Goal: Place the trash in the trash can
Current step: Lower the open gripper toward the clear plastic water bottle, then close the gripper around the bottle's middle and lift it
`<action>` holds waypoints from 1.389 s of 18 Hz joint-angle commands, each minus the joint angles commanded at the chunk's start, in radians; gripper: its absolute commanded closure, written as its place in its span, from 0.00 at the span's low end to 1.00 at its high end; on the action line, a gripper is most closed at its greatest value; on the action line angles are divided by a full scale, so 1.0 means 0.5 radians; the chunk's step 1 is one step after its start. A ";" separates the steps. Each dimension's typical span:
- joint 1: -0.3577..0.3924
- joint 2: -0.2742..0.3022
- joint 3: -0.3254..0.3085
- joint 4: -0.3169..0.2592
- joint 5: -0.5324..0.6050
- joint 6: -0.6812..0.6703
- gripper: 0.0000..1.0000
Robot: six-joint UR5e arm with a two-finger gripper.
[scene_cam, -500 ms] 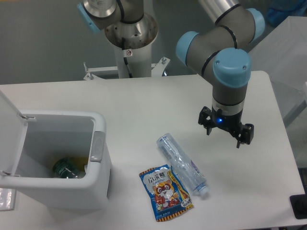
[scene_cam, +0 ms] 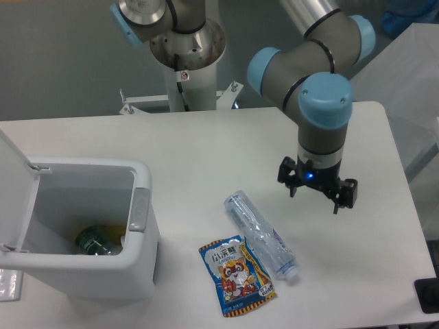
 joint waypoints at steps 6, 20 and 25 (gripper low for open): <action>-0.132 -0.058 -0.074 0.160 0.000 -0.421 0.00; -0.190 -0.337 0.000 0.196 0.107 -1.071 0.00; -0.209 -0.491 0.190 0.193 0.190 -1.298 0.00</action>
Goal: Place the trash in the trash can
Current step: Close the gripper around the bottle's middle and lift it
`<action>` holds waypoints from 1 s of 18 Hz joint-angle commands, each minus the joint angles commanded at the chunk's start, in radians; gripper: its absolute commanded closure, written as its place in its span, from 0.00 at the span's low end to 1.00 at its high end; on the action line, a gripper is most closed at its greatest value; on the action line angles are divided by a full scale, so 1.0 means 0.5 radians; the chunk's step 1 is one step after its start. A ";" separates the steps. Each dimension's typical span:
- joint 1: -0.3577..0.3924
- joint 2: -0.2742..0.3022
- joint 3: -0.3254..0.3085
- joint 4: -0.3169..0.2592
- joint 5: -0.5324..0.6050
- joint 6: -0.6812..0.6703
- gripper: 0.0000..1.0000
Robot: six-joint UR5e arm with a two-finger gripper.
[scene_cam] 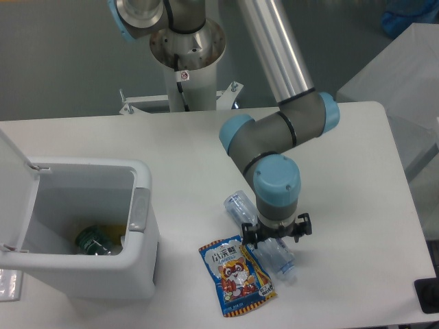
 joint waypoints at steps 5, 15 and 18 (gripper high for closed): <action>-0.037 -0.040 0.016 0.000 0.068 -0.059 0.04; -0.065 -0.052 0.013 -0.018 0.056 -0.108 0.39; -0.065 -0.043 0.016 -0.018 0.047 -0.123 0.43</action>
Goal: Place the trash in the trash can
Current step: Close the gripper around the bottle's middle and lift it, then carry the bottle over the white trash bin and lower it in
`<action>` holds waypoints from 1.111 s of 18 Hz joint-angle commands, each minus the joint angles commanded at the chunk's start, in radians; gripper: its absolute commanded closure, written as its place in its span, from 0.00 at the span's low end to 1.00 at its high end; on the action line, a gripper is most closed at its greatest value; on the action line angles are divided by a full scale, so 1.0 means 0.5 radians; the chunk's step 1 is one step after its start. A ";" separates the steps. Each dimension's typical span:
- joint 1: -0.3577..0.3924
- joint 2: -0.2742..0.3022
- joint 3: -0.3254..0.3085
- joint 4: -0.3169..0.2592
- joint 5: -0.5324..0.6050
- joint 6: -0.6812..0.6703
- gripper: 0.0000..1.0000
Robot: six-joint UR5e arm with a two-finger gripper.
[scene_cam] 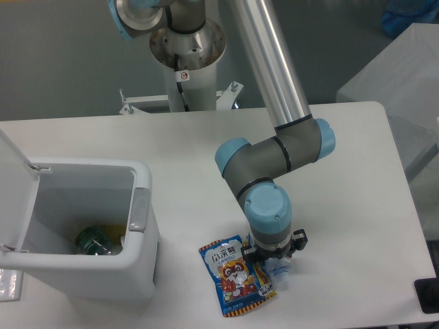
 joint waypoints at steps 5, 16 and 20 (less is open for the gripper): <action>0.003 0.052 0.006 0.000 -0.028 0.000 0.45; 0.169 0.432 0.273 0.025 -0.742 0.015 0.45; 0.202 0.552 0.362 0.128 -1.107 0.021 0.45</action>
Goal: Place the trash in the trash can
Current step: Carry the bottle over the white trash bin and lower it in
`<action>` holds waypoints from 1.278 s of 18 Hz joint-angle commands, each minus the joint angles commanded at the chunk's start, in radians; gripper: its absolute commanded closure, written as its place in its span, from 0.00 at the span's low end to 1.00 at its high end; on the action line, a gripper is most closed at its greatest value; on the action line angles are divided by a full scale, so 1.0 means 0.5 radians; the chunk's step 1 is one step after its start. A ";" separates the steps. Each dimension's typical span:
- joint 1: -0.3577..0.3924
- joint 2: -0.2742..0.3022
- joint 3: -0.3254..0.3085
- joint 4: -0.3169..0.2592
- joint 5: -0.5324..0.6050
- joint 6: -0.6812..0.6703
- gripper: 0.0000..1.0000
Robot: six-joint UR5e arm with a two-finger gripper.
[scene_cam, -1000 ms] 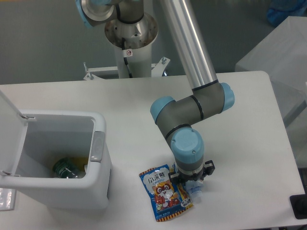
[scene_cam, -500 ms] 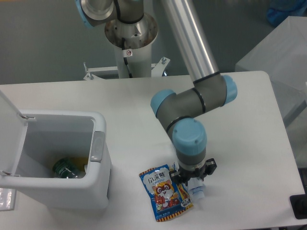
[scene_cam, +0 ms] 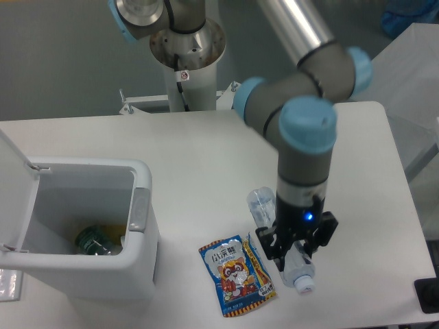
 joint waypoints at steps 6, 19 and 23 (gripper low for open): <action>0.019 0.046 0.125 0.224 -0.448 -0.003 0.45; -0.352 0.141 0.132 0.301 -0.722 0.009 0.45; -0.497 0.166 0.007 0.393 -0.722 0.055 0.45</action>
